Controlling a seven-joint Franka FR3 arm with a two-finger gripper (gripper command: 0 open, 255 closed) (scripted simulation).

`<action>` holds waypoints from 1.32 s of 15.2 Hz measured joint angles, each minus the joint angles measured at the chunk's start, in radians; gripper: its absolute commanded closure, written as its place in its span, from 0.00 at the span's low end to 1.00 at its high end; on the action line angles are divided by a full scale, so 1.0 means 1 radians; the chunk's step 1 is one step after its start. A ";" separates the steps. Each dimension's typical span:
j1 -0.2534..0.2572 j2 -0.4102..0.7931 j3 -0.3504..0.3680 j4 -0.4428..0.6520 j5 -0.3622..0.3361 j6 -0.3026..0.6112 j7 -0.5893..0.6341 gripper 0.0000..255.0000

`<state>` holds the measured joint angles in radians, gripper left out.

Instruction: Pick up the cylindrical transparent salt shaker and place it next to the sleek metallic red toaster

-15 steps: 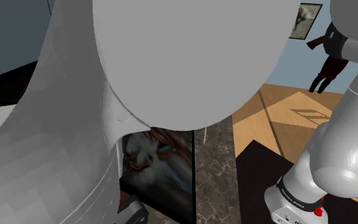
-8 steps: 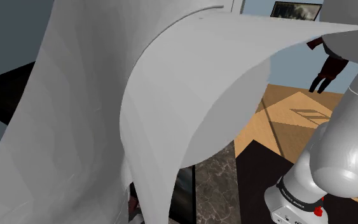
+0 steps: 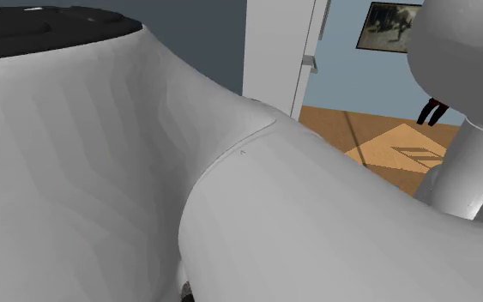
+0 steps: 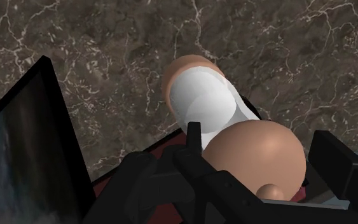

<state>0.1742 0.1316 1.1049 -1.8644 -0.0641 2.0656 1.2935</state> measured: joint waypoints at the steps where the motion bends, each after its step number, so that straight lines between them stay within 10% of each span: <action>1: 0.004 0.007 -0.002 -0.012 -0.007 0.015 0.005 1.00; 20: 0.063 0.111 -0.052 -0.137 -0.128 0.193 0.079 1.00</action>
<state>0.2368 0.2421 1.0526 -2.0017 -0.1917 2.2589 1.3730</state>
